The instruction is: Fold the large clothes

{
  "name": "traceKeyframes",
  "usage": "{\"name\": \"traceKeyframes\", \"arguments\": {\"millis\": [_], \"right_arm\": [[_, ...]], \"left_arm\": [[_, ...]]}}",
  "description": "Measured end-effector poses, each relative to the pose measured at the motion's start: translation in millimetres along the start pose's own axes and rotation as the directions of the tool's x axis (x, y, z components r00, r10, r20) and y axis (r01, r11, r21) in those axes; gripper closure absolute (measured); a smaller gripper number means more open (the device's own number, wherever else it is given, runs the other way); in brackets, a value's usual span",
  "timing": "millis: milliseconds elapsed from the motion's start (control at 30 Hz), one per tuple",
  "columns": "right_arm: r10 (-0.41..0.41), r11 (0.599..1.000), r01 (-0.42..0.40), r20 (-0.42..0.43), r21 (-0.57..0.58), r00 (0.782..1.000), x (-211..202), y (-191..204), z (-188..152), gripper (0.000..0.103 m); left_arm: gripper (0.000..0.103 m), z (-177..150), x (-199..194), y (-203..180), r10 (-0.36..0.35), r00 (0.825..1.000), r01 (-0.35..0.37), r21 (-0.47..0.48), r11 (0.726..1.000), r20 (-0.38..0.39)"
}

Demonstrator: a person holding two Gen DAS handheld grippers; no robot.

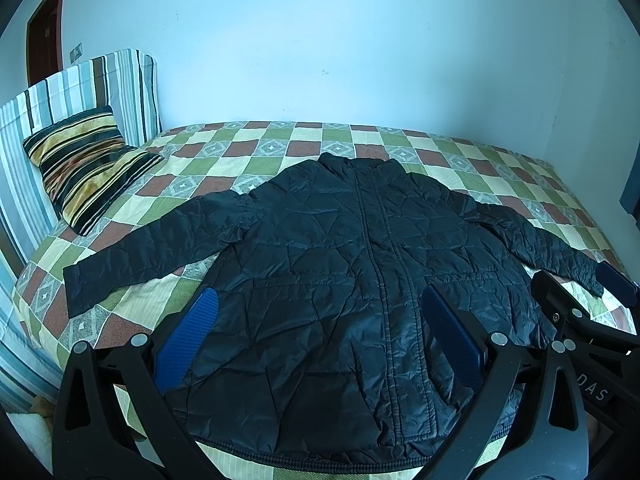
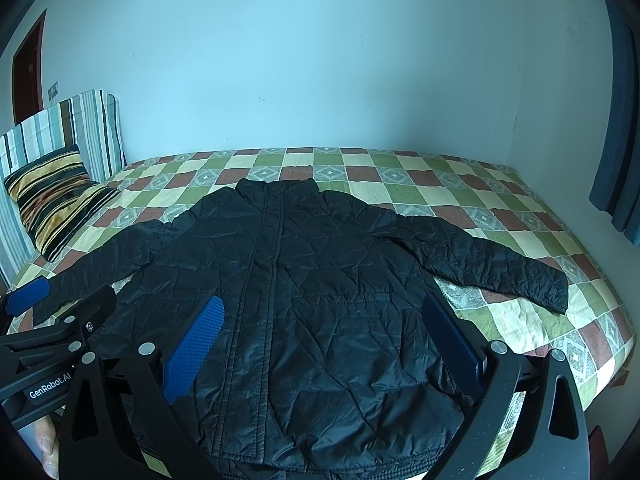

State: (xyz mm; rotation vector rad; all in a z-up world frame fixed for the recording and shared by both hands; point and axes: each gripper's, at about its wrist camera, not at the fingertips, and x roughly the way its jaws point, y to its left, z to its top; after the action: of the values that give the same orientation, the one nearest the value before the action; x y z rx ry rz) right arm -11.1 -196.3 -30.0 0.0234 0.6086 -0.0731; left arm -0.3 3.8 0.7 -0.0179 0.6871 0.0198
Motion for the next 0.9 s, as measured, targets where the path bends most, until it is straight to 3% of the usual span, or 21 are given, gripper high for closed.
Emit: {"name": "traceKeyframes", "arguments": {"millis": [600,900], "right_arm": [[0.003,1.0,-0.003,-0.017,0.001,1.0,8.0,1.5,-5.4,0.005],[0.024,0.999,-0.023,-0.064,0.026,0.998,29.4,-6.5,-8.6,0.005]], "left_arm": [[0.002,-3.2,4.1,4.8,0.002,1.0,-0.002,0.003,1.0,-0.01],[0.002,-11.3,28.6,5.1,0.019,0.999,-0.018,0.02,1.0,-0.049]]}}
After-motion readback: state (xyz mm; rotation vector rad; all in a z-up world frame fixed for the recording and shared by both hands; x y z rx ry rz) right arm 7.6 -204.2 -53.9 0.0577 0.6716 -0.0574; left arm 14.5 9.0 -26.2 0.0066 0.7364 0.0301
